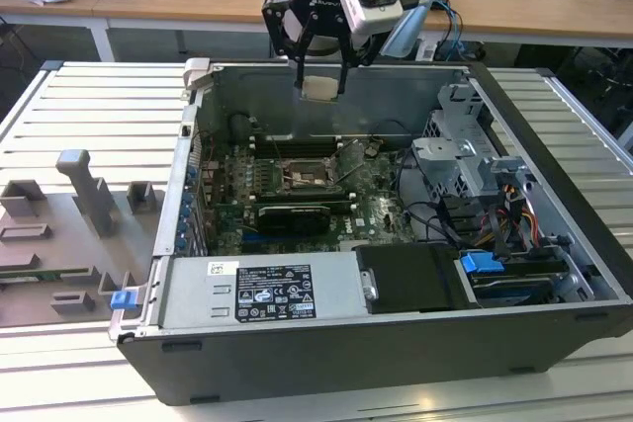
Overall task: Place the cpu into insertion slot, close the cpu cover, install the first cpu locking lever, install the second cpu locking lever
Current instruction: 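Place the cpu into insertion slot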
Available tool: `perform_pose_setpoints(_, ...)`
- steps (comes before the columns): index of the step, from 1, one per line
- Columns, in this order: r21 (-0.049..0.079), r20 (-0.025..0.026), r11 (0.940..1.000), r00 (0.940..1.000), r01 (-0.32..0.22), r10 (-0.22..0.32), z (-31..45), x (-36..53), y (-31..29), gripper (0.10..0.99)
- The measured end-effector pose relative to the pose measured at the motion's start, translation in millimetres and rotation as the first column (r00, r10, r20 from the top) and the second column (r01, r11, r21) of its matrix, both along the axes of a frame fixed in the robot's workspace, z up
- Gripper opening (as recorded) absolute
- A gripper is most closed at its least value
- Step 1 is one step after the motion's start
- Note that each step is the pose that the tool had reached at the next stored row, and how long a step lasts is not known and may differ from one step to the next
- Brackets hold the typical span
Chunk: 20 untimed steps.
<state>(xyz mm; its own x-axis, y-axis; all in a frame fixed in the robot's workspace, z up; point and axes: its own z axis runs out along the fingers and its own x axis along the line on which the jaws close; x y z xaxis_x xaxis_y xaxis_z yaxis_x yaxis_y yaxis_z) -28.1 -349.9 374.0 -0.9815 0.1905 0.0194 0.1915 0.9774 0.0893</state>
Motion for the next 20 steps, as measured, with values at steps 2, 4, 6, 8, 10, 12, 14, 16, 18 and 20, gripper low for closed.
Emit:
perform_pose_setpoints(2, 0.000, 0.0000, 1.0000, 1.0000, 0.009, -0.009, 0.0, 0.0, 0.0, 0.537)
perform_pose_setpoints(4, 0.000, 0.0000, 0.9998, 0.9998, 0.018, -0.018, 0.0, 0.0, 0.0, 0.537)
perform_pose_setpoints(6, 0.000, 0.0000, 0.9997, 0.9997, 0.026, -0.026, 0.0, 0.0, 0.0, 0.537)
perform_pose_setpoints(8, 0.000, 0.0000, 0.9995, 0.9995, 0.031, -0.031, 0.0, 0.0, 0.0, 0.537)
perform_pose_setpoints(10, 0.000, 0.0000, 0.9992, 0.9992, 0.041, -0.041, 0.0, 0.0, 0.0, 0.537)
perform_pose_setpoints(12, 0.000, 0.0000, 0.9989, 0.9989, 0.047, -0.047, 0.0, 0.0, 0.0, 0.537)
perform_pose_setpoints(14, 0.000, 0.0000, 0.9985, 0.9985, 0.055, -0.055, 0.0, 0.0, 0.0, 0.537)
perform_pose_setpoints(16, 0.000, 0.0000, 0.9980, 0.9980, 0.064, -0.064, 0.0, 0.0, 0.0, 0.537)
perform_pose_setpoints(18, 0.000, 0.0000, 0.9974, 0.9974, 0.072, -0.072, -0.1, 0.0, 0.0, 0.537)
perform_pose_setpoints(20, 0.000, 0.0000, 0.9966, 0.9966, 0.082, -0.082, -0.1, 0.0, 0.0, 0.537)
